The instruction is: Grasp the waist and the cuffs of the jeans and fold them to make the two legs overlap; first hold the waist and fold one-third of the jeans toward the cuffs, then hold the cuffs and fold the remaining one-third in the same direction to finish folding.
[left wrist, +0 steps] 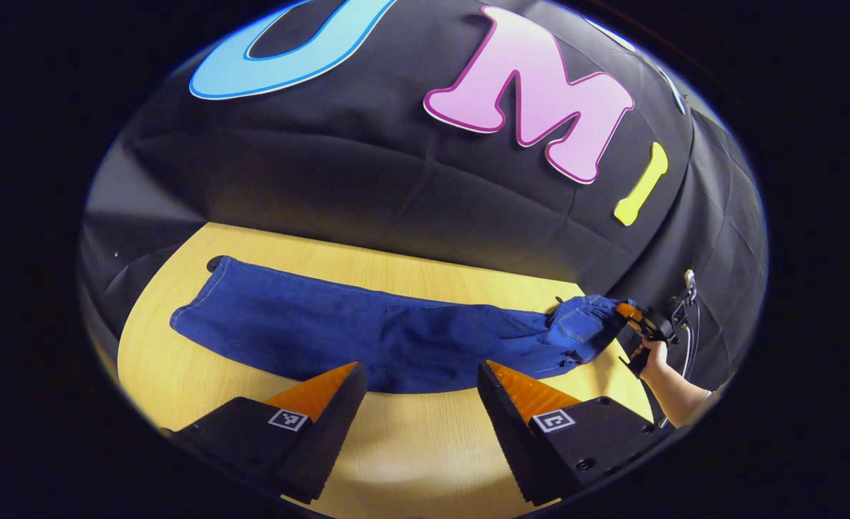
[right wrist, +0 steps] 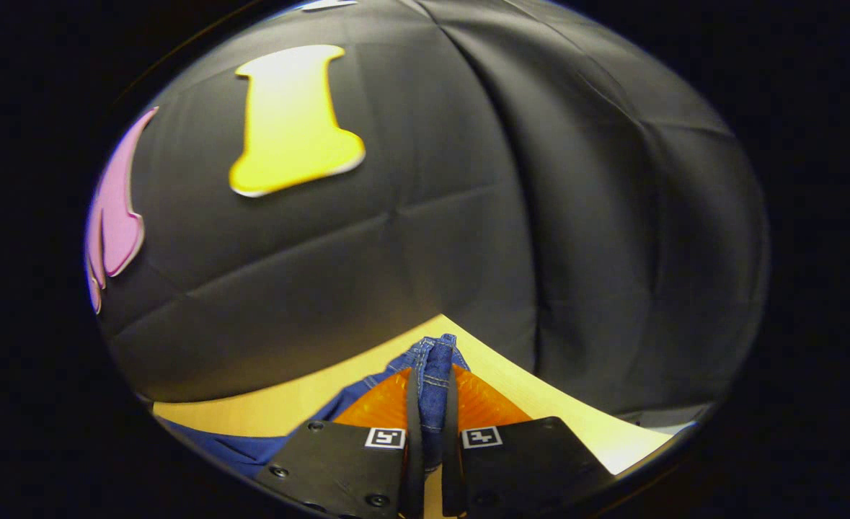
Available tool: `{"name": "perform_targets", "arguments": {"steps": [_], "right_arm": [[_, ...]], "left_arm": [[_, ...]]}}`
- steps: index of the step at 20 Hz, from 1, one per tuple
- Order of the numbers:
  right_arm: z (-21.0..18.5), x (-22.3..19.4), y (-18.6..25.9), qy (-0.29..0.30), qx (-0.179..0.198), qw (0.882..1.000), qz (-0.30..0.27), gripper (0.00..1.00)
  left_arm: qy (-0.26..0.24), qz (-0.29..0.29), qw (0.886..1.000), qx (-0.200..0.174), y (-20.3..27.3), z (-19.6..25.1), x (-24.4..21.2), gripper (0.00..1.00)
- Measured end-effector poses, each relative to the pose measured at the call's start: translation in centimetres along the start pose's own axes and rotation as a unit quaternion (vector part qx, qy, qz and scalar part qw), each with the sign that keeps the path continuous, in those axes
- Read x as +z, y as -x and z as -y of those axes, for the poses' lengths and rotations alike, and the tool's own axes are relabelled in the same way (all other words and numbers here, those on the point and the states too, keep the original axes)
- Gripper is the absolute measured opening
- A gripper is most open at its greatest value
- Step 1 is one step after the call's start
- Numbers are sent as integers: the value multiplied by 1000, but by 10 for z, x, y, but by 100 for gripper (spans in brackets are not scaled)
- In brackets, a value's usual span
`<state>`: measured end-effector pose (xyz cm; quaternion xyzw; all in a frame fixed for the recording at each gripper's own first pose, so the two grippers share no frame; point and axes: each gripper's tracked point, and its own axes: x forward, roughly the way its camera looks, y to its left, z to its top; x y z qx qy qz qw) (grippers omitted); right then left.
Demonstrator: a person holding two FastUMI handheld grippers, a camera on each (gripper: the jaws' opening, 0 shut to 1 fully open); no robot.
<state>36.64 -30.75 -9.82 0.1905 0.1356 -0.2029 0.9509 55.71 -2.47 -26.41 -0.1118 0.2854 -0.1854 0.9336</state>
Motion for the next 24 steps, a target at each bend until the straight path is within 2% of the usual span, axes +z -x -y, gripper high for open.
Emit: {"name": "perform_targets", "arguments": {"steps": [2, 4, 9, 12, 15, 16, 17, 20, 21, 22, 23, 24], "right_arm": [[-16, 20, 36, 14, 40, 999, 31, 13], [-17, 33, 64, 31, 88, 995, 47, 13], [-14, -3, 82, 82, 210, 973, 50, 13], [8, -29, 77, 100, 265, 959, 31, 13], [59, -67, 55, 135, 292, 947, -7, 13], [78, -81, 47, 144, 295, 944, -23, 13], [96, -95, 39, 154, 298, 941, -36, 13], [148, -124, 7, 188, 290, 937, -47, 13], [112, -137, 11, 189, 293, 935, -56, 15], [109, -151, 17, 178, 302, 934, -72, 22], [103, -161, 33, 164, 315, 931, -90, 36], [102, -170, 37, 159, 322, 928, -102, 57]], "left_arm": [[18, 5, 1000, -11, 5, -1, -7, 97], [39, 4, 999, -20, 10, -3, -15, 97], [55, 16, 998, -17, 34, -28, -36, 97], [74, 28, 997, -18, 41, -43, -45, 97], [98, 43, 994, -16, 43, -62, -53, 97], [113, 51, 992, -14, 44, -70, -53, 93], [128, 61, 990, -11, 42, -78, -52, 97], [159, 86, 983, 18, 35, -118, -46, 97], [162, 91, 982, 38, 32, -136, -45, 97], [158, 105, 980, 63, 29, -161, -39, 97], [153, 118, 977, 87, 30, -184, -32, 97], [147, 128, 975, 109, 28, -207, -23, 97]]}}
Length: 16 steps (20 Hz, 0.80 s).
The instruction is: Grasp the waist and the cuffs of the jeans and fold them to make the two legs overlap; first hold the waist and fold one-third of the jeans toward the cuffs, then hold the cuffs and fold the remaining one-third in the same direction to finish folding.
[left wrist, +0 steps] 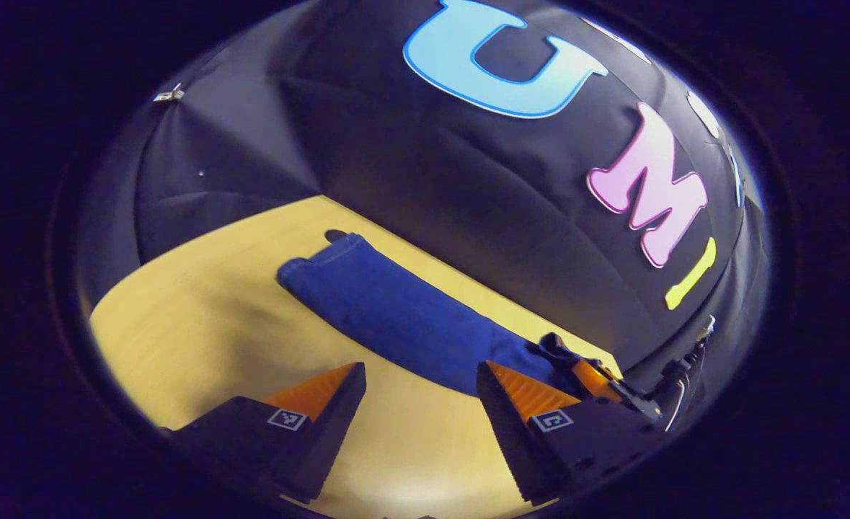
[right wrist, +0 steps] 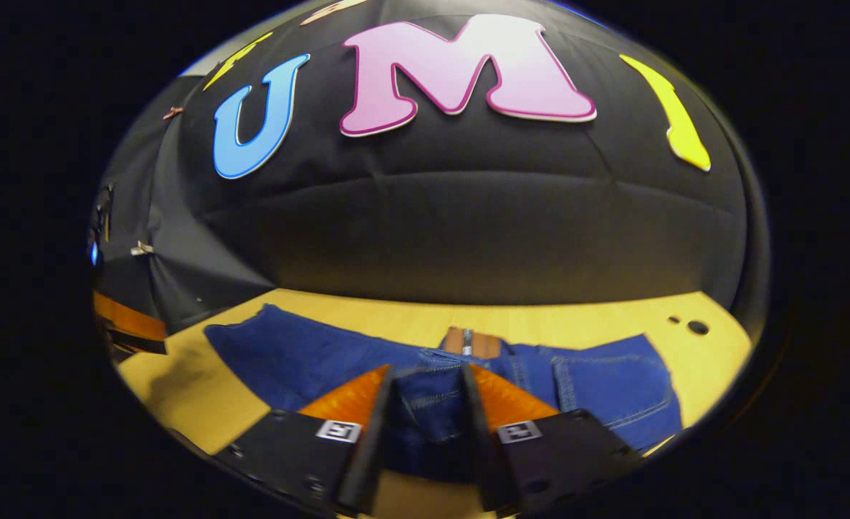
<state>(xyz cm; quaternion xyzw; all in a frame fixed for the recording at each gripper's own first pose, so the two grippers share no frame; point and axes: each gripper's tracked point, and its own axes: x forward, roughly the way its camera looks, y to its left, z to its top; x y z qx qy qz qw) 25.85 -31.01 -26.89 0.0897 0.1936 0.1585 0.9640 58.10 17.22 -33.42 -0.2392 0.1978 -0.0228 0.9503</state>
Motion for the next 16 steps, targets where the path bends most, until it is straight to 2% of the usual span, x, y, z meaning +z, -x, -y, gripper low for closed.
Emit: {"name": "perform_targets", "arguments": {"steps": [2, 4, 6, 10, 11, 12, 13, 15, 16], "right_arm": [[-1, -4, 9, 27, -8, 1000, -3, 100], [0, 0, 21, 53, -15, 998, 5, 97], [3, 0, 29, 48, -17, 999, 9, 97], [13, -8, 33, 42, -18, 999, -10, 97], [15, -10, 32, 42, -17, 999, -12, 96], [15, -9, 32, 43, -16, 999, -12, 96], [15, -9, 32, 42, -16, 999, -12, 97], [14, -11, 33, 42, -15, 999, -16, 97], [14, -14, 34, 43, -15, 999, -19, 97]], "left_arm": [[-26, 21, 999, 32, -19, -36, 24, 97], [-53, 22, 997, 61, -47, -72, 42, 96], [-73, 16, 994, 79, -83, -102, 52, 96], [-76, -61, 993, 69, -132, -117, 34, 94], [-86, -60, 991, 81, -138, -123, 41, 91], [-91, -59, 991, 78, -140, -122, 44, 88], [-86, -75, 991, 76, -139, -119, 38, 75], [-104, -100, 987, 76, -137, -117, 31, 75], [-118, -116, 984, 73, -136, -117, 29, 71]]}}
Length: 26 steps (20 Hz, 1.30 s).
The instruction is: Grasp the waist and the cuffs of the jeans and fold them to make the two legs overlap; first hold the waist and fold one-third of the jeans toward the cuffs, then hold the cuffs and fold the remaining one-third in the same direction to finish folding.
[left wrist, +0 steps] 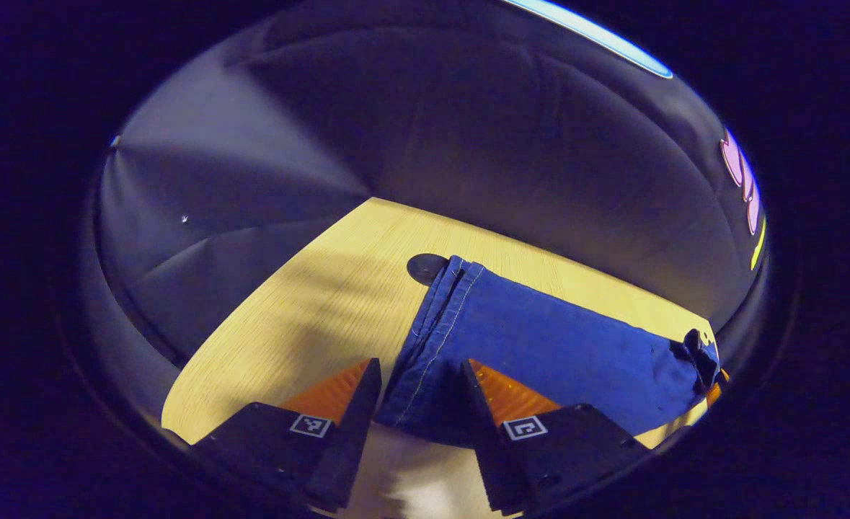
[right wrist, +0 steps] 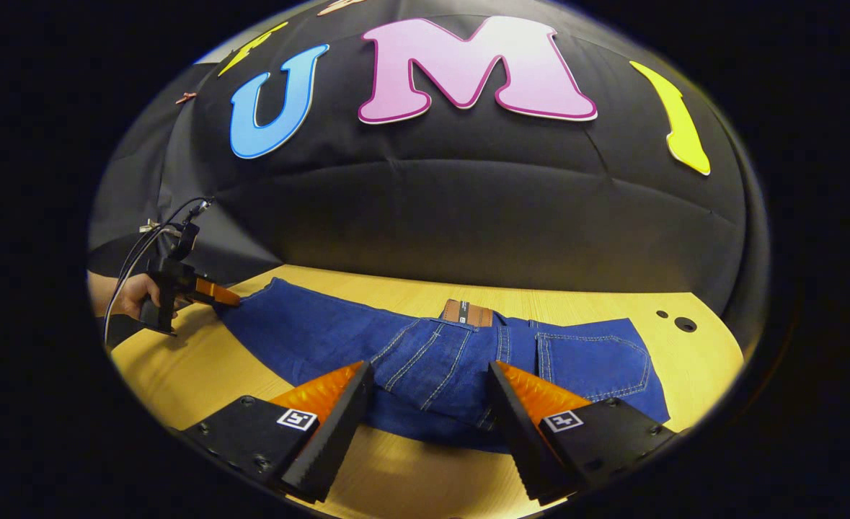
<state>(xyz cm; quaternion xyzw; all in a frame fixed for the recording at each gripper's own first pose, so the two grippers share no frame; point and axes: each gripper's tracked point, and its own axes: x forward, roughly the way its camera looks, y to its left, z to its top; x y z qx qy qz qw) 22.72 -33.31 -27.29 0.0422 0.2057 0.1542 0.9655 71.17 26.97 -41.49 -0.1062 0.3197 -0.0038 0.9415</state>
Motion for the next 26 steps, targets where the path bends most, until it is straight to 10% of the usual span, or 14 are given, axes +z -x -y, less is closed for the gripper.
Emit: {"name": "perform_targets", "arguments": {"steps": [4, 15, 20, 26], "right_arm": [[-1, -5, 2, 11, 1, 1000, -4, 98], [8, -9, 12, 1, -5, 1000, -7, 100], [29, 3, 31, 1, -25, 1000, 5, 98], [60, 8, 58, 0, -59, 998, 9, 97]], "left_arm": [[-44, -29, 998, 17, 0, -9, 5, 70], [53, -7, 998, -21, 1, 25, 6, 7], [122, 33, 990, -57, 12, 36, 24, 7], [93, 96, 987, -95, 78, 73, 71, 6]]}}
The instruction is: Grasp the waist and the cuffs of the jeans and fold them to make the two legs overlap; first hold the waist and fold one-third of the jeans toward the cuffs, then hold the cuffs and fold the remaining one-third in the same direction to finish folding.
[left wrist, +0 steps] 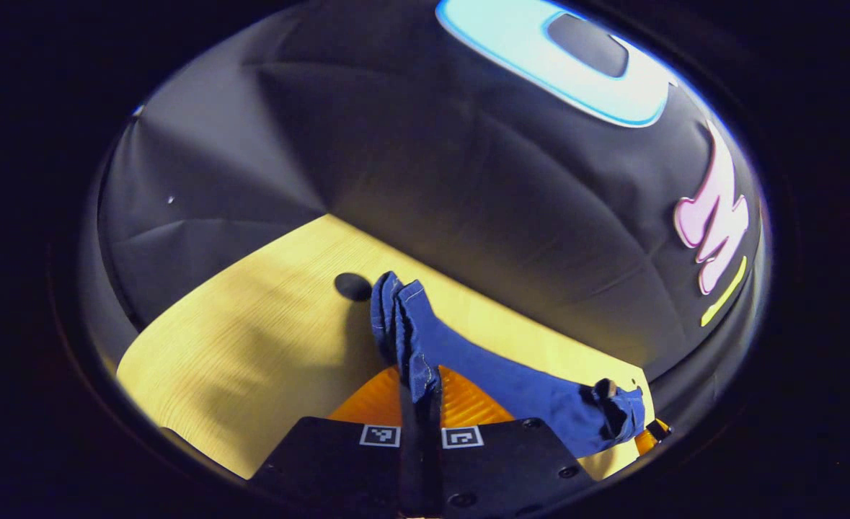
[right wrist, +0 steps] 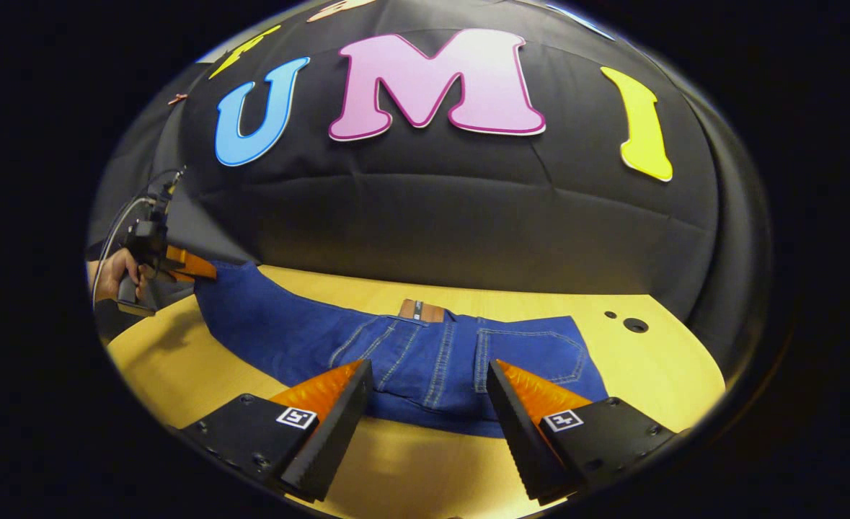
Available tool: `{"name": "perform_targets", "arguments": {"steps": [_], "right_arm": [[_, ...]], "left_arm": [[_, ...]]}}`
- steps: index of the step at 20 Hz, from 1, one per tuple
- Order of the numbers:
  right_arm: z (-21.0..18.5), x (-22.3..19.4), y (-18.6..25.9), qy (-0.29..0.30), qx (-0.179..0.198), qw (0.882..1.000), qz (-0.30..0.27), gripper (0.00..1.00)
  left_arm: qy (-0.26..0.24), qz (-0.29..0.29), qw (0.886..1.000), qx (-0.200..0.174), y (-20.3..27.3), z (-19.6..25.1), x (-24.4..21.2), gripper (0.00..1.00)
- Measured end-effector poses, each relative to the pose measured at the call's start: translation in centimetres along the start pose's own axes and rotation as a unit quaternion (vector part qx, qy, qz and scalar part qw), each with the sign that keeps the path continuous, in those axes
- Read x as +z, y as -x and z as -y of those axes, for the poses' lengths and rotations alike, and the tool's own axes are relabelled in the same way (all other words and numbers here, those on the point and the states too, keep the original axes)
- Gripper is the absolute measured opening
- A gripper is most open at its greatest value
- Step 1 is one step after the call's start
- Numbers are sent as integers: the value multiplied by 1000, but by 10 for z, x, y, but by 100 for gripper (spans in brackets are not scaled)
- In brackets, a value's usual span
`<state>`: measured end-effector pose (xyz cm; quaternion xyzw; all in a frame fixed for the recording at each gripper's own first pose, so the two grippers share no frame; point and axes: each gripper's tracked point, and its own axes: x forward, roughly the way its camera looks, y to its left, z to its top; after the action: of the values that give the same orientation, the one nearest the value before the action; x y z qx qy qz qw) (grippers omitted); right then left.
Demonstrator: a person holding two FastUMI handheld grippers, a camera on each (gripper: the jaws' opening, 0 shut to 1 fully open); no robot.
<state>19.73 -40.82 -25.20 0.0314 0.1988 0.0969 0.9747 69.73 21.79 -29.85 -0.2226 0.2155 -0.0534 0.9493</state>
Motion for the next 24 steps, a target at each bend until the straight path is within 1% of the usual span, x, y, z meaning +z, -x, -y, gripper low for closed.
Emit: {"name": "perform_targets", "arguments": {"steps": [2, 4, 6, 8, 9, 11, 14, 16, 18, 20, 22, 24], "right_arm": [[13, 0, 7, -6, -12, 1000, -3, 98], [28, 3, 14, -7, -24, 1000, -4, 98], [49, 11, 20, 10, -41, 999, 10, 98], [81, 11, 28, 47, -79, 996, 11, 97], [93, 11, 33, 51, -91, 994, 13, 97], [116, 8, 41, 41, -108, 993, 13, 97], [149, -4, 52, 23, -134, 991, 2, 97], [169, -8, 59, 16, -149, 989, -1, 97], [190, -14, 67, 38, -166, 985, -8, 96], [212, -16, 78, 61, -182, 981, -14, 97], [224, -15, 84, 49, -185, 981, -15, 98], [235, -18, 95, 29, -187, 982, -15, 97]], "left_arm": [[-17, 25, 999, -23, 13, 43, 17, 6], [-34, 39, 997, -49, 23, 89, 23, 6], [-48, 47, 996, -65, 31, 129, 23, 6], [-52, 44, 994, -86, 36, 169, 17, 6], [-53, 39, 993, -95, 37, 191, 10, 6], [-51, 28, 992, -116, 34, 232, -3, 6], [-68, 17, 987, -145, 29, 299, -21, 6], [-78, 5, 982, -170, 25, 350, -40, 6], [-91, -5, 976, -198, 20, 400, -64, 6], [-100, -28, 968, -230, 15, 444, -96, 6], [-116, -59, 961, -243, -1, 475, -136, 6], [-130, -72, 958, -246, -14, 489, -169, 6]]}}
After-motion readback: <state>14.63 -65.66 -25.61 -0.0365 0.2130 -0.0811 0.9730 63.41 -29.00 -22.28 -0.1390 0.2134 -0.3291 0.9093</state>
